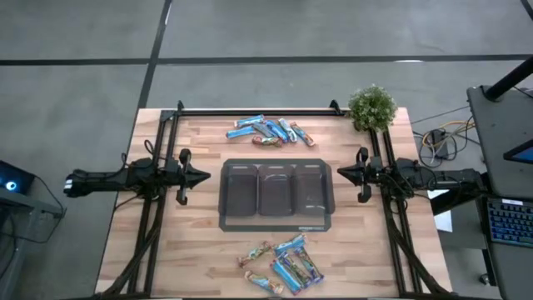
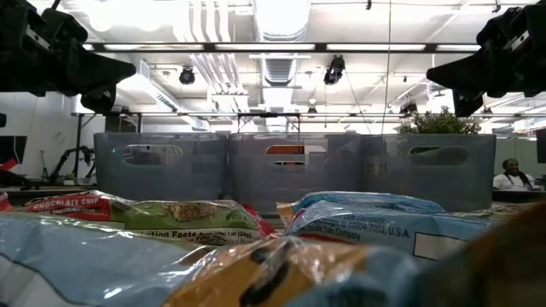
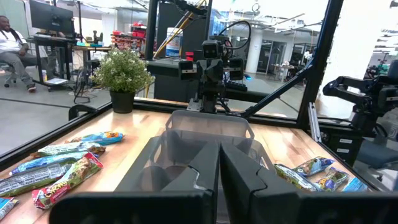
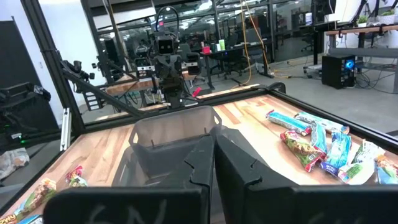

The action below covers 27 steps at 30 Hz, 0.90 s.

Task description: Pick and place Granola Bars by type

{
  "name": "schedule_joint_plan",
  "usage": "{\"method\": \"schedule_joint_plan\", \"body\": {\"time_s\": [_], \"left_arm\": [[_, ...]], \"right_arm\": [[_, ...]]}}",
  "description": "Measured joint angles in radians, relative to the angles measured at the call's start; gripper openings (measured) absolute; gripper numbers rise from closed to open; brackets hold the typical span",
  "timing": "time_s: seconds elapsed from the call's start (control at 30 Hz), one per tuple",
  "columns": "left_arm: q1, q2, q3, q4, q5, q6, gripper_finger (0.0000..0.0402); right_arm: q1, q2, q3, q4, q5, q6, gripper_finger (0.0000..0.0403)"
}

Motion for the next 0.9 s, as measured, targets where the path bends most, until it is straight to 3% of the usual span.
{"method": "schedule_joint_plan", "body": {"time_s": [0.3,0.53,0.9], "left_arm": [[0.000,0.000,0.000,0.000,0.000,0.000,0.0000],[0.000,0.000,0.000,0.000,0.000,0.000,0.0000],[0.000,0.000,0.000,0.000,0.000,0.000,0.0000]], "right_arm": [[0.000,0.000,0.000,0.000,0.004,-0.015,0.0009],[-0.001,0.000,0.000,0.000,0.010,-0.330,0.0008],[-0.001,0.000,0.000,0.000,0.010,-0.338,0.0009]]}}
